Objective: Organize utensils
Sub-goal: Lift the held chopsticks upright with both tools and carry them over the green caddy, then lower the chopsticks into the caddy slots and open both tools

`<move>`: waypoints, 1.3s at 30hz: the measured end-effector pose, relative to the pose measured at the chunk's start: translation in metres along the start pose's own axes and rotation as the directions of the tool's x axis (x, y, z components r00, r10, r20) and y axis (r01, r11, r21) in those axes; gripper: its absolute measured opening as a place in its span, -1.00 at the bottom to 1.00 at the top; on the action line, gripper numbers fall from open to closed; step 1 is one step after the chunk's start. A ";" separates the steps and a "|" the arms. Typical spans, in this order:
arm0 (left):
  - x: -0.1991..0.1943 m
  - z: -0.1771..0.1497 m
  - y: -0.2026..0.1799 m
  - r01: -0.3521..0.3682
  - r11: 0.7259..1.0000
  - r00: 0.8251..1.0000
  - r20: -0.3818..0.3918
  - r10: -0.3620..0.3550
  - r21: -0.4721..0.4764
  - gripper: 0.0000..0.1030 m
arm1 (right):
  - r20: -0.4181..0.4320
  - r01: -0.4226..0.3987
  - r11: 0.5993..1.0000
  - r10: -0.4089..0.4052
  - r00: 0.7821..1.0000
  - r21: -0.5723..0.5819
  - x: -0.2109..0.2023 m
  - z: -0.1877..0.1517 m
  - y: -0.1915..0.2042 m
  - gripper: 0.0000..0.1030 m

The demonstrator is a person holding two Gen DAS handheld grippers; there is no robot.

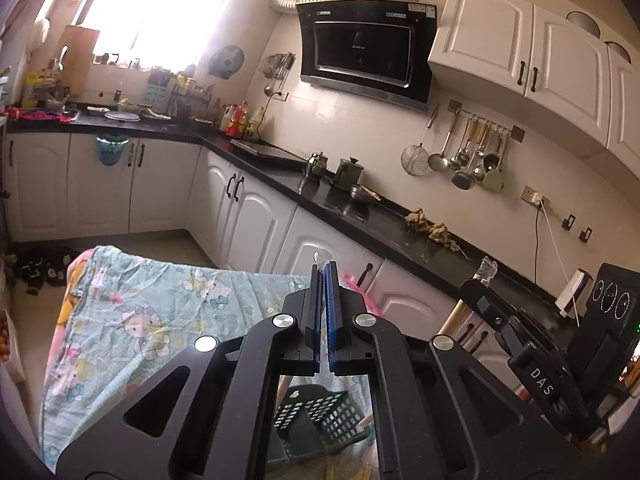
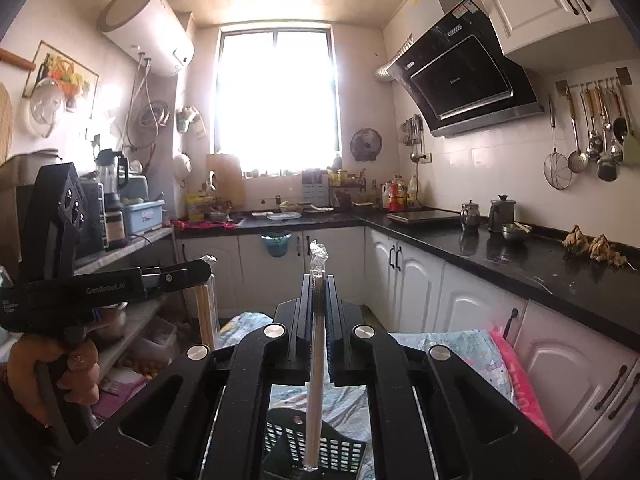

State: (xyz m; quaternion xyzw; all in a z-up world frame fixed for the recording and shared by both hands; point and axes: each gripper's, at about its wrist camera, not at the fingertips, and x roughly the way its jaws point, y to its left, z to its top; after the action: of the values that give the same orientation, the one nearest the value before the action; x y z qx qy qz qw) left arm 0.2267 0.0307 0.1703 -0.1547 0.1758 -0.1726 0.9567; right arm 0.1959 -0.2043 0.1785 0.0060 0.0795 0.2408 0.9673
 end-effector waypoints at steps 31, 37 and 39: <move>-0.007 -0.051 0.036 -0.084 0.996 0.996 -0.021 0.083 -0.027 0.48 | -0.163 0.059 0.998 -0.052 0.985 0.034 0.038 -0.071 0.003 -0.08; -0.029 -0.053 0.038 -0.114 0.993 0.993 0.005 0.115 -0.029 0.79 | -0.168 0.059 0.997 -0.051 0.984 0.043 0.025 -0.072 0.006 0.12; -0.036 -0.056 0.038 -0.121 0.992 0.993 0.011 0.122 -0.027 0.79 | -0.168 0.062 0.997 -0.053 0.984 0.048 0.020 -0.071 0.006 0.14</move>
State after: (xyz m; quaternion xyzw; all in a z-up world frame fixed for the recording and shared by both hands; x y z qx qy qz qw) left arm 0.1838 0.0653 0.1172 -0.1572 0.1811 -0.1108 0.9645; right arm 0.1996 -0.1916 0.1052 0.0090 0.1668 0.2101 0.9633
